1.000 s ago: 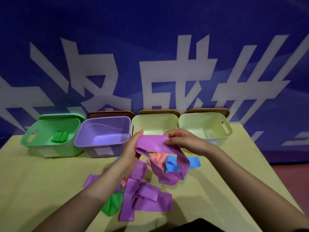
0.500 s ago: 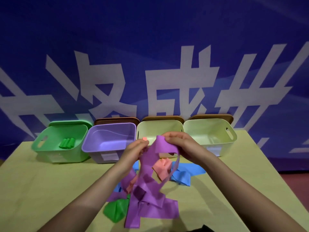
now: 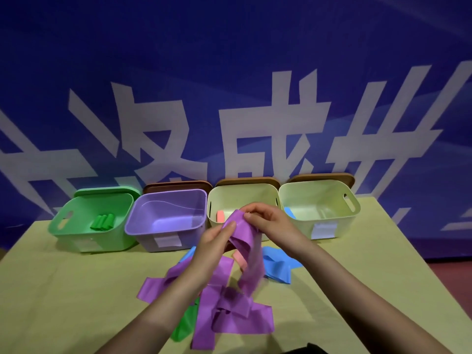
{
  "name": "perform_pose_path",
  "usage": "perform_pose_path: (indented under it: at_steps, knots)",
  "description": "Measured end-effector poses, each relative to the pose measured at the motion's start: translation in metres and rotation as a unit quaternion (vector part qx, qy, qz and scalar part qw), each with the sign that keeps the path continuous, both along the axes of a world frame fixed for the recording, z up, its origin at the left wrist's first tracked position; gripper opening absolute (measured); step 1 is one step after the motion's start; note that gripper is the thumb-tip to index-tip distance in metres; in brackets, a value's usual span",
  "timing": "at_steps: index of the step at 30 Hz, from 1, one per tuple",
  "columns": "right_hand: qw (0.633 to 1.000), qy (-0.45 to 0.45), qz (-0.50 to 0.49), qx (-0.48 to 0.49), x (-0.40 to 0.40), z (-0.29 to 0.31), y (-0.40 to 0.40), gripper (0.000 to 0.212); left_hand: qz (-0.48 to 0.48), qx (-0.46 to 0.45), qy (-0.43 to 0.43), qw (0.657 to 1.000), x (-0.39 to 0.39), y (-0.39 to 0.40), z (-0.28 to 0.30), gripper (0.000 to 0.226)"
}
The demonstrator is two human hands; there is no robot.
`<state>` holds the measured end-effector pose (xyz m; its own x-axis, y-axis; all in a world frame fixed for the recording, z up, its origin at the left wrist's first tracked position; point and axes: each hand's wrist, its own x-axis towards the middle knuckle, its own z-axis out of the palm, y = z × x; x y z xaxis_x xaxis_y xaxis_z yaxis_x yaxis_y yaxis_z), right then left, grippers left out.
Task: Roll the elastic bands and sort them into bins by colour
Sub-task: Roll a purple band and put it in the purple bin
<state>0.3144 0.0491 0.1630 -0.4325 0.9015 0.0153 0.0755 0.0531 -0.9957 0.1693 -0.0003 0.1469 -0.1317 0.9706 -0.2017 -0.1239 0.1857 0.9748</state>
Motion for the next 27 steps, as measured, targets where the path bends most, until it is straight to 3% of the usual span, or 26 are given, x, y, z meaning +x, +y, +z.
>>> perform_pose_path:
  at_steps: [3,16,20,24,27]
  knots:
    - [1.000,-0.023,-0.014,-0.002,0.007,-0.002,0.000,0.010,-0.002,-0.004,0.014,1.000,0.004,0.002,0.001,0.023]
    - [0.996,0.052,-0.075,0.011,0.013,-0.002,-0.005,0.007,-0.015,0.039,-0.001,0.999,0.010,0.001,-0.009,0.019]
    - [0.978,0.181,-0.062,-0.086,0.017,0.001,-0.001,0.004,-0.019,0.030,-0.021,0.999,0.010,-0.001,-0.017,0.019]
    - [0.933,0.320,-0.029,-0.165,0.021,0.013,0.004,0.005,-0.093,0.032,0.049,0.994,0.017,-0.003,-0.019,0.023]
    - [0.901,0.381,-0.030,-0.206,0.024,0.022,0.005,0.012,-0.084,0.052,0.076,0.992,0.020,0.000,-0.016,0.019]
